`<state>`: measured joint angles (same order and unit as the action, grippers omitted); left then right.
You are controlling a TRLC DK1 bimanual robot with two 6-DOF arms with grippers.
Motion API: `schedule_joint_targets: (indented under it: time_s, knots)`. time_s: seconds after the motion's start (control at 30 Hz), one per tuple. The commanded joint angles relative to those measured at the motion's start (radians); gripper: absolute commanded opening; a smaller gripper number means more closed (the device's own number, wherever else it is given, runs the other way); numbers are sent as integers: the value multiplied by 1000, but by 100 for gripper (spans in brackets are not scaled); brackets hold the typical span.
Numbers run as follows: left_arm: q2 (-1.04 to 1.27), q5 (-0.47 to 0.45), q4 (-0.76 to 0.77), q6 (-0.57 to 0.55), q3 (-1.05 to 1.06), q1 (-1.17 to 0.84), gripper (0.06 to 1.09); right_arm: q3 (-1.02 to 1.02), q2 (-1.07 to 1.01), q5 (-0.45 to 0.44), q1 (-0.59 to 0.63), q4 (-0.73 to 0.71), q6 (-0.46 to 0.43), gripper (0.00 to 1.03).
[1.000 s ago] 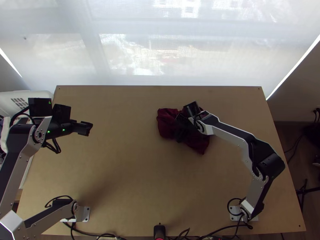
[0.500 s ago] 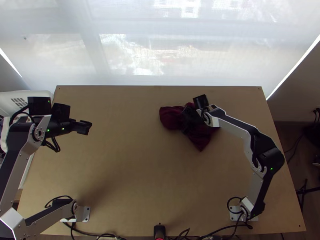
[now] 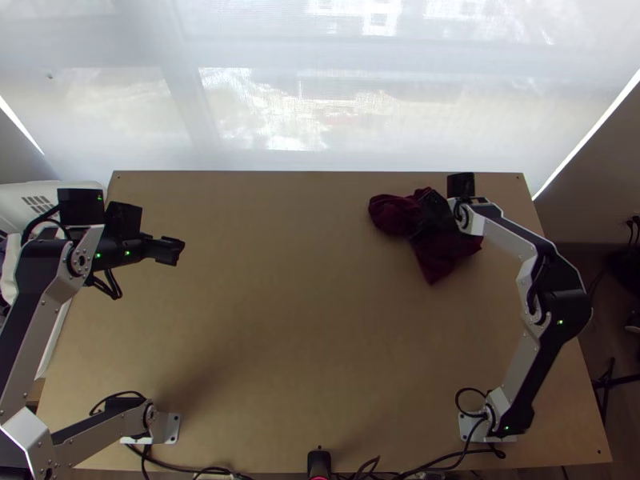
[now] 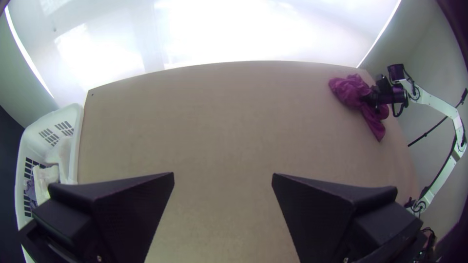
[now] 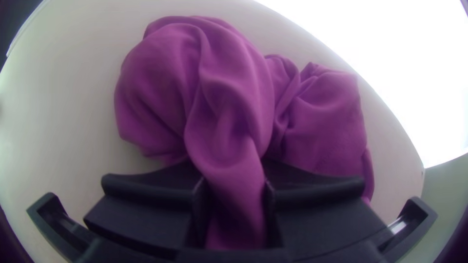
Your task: Fold the t-shirt
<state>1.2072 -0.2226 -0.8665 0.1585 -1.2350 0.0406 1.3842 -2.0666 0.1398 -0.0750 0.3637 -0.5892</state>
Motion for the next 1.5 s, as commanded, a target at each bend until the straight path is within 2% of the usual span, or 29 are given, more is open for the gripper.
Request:
schedule_joint_targets:
  time_s: [0.0, 0.3, 0.7, 0.73, 0.77, 0.8, 0.9, 0.93, 1.1, 1.23, 1.33, 1.4, 1.47]
  knots:
    - [3, 0, 0, 1, -3, -1, 104, 82, -69, -8, 198, 3, 40, 3]
    - [0, -1, 0, 1, -3, -2, 104, 257, -170, -49, 414, 12, 152, 3]
    - [-23, -1, -12, 1, -1, -7, 104, 332, -198, -51, 465, 78, 169, 3]
    - [-28, -1, -14, 1, 0, -7, 104, 328, -182, -51, 463, 98, 175, 6]
    - [-32, -1, -16, 1, 3, -8, 104, 309, -159, -36, 460, 100, 178, 14]
    - [-38, -1, -16, 1, 6, -8, 104, 285, -132, -5, 460, 89, 180, 28]
    - [-57, -1, -25, 1, 11, -8, 104, 207, -50, 60, 452, 38, 196, 88]
    - [-63, -1, -26, 1, 12, -7, 104, 197, -32, 80, 448, 38, 198, 100]
    - [-107, 0, -26, -4, 35, -4, 104, 167, 74, 181, 443, 38, 273, 99]
    - [-153, -1, -26, -8, 69, -4, 104, 99, 204, 210, 394, 40, 304, 96]
    - [-199, -1, -26, -17, 121, -1, 104, 10, 349, 233, 333, 38, 315, 98]
    - [-227, -1, -25, -27, 180, -1, 104, -83, 474, 236, 281, -8, 333, 98]
    - [-264, 0, -26, -39, 227, -1, 104, -215, 625, 234, 224, -120, 356, 98]
